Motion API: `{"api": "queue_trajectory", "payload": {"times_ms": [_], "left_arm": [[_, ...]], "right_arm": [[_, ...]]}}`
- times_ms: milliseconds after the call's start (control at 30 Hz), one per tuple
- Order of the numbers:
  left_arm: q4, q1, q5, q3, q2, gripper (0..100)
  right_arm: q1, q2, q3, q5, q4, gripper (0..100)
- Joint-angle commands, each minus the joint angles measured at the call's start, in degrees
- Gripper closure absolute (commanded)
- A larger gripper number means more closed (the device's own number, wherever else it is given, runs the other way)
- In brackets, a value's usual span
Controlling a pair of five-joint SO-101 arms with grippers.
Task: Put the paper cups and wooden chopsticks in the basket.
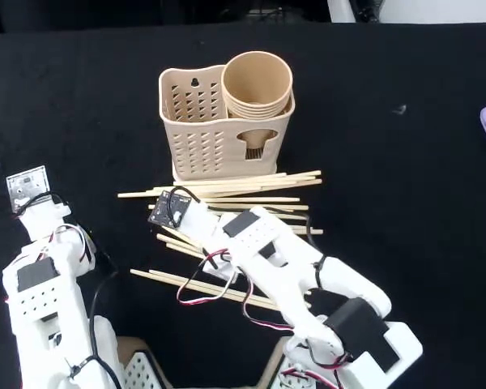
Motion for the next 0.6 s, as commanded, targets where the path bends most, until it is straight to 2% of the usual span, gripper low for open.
{"api": "queue_trajectory", "payload": {"times_ms": [0,267,367,567], "left_arm": [[-0.79,-0.13,-0.26,-0.31,-0.44,84],[-0.79,-0.13,-0.26,-0.31,-0.44,84],[-0.79,-0.13,-0.26,-0.31,-0.44,84],[-0.79,-0.13,-0.26,-0.31,-0.44,84]], "right_arm": [[-0.97,-4.79,-2.59,0.26,4.84,98.8],[-1.05,-15.52,-2.33,0.09,12.48,98.8],[-1.05,-17.45,-0.75,0.09,12.13,98.8],[-1.05,-16.40,2.95,0.09,5.19,98.3]]}}
